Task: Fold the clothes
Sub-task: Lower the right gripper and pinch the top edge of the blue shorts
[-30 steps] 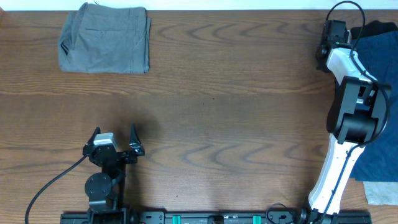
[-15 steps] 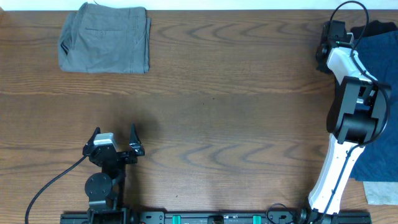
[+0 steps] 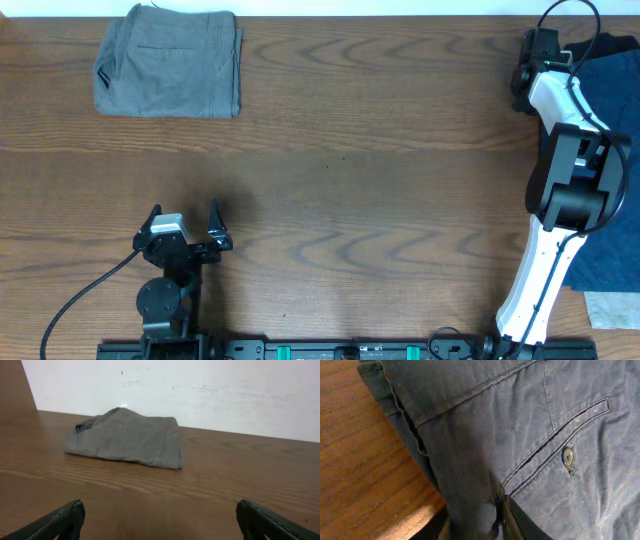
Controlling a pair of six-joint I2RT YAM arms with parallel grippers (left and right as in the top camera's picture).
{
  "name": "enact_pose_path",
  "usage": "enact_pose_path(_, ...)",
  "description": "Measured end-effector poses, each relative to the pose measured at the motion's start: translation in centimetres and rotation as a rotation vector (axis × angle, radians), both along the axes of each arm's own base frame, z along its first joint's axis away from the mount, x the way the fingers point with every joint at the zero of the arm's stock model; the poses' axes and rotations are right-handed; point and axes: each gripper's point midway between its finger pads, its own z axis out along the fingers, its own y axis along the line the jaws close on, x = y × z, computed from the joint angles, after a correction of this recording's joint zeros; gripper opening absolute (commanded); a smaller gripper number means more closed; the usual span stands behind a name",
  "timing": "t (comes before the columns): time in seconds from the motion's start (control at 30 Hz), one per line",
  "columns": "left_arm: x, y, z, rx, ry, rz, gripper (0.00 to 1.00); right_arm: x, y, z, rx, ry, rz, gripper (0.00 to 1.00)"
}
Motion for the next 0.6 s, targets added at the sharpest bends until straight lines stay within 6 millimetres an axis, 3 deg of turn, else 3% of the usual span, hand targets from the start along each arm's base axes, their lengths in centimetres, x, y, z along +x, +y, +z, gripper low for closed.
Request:
enact_pose_path(0.17,0.00,0.00,0.00,0.000,0.000,0.000,0.98,0.03,0.03,-0.01,0.006,-0.008,-0.007,0.32)
enact_pose_path(0.3,0.00,0.00,0.00,0.000,0.000,0.000,0.98,-0.01,0.10,-0.06,0.008,-0.002,-0.003,0.15)
enact_pose_path(0.43,0.00,0.00,-0.01,0.000,0.000,0.000,0.98,-0.07,0.08,-0.03,0.009,-0.004,-0.008,0.13)
enact_pose_path(0.6,0.00,-0.01,0.00,0.000,0.000,0.000,0.98,-0.15,0.01,0.32,0.010,-0.014,-0.021,0.04)
